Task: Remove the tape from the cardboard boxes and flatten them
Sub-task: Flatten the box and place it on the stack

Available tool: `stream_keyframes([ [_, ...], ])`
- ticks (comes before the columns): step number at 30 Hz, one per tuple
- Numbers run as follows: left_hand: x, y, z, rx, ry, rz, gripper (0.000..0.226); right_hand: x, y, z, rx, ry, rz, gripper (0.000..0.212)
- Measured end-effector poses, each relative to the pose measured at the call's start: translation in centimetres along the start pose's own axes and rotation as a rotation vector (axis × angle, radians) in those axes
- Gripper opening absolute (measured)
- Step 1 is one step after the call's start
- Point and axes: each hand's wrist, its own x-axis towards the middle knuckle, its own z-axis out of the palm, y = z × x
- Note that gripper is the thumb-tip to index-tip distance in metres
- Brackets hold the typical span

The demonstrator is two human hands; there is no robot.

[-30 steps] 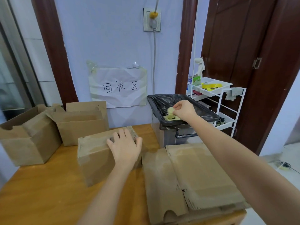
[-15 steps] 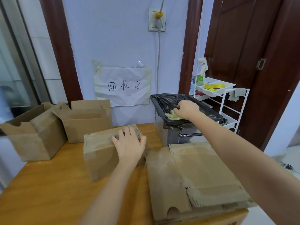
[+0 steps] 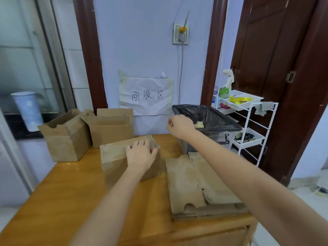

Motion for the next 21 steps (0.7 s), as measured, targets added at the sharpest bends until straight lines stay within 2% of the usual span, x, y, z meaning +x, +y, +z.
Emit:
stream_keyframes([
  [6,-2.3,-2.5,-2.0,-0.059,-0.053,0.072,0.037,-3.6,-4.9,2.5,0.101,-0.120,-0.164,0.038],
  [10,-3.8,-3.7,-3.5,-0.098,-0.109,0.138,0.034,-5.8,-7.1,3.6,0.173,-0.154,-0.250,0.033],
  [13,-5.0,-4.5,-4.4,-0.176,-0.136,0.156,0.035,-7.2,-8.5,4.2,0.232,-0.156,-0.255,0.027],
  [19,-7.1,-6.7,-5.8,-0.388,-0.186,0.217,0.034,-9.2,-9.4,4.4,0.317,-0.159,-0.275,0.031],
  [21,-7.7,-7.4,-6.5,-0.468,-0.198,0.190,0.037,-9.8,-9.6,4.5,0.311,-0.159,-0.303,0.035],
])
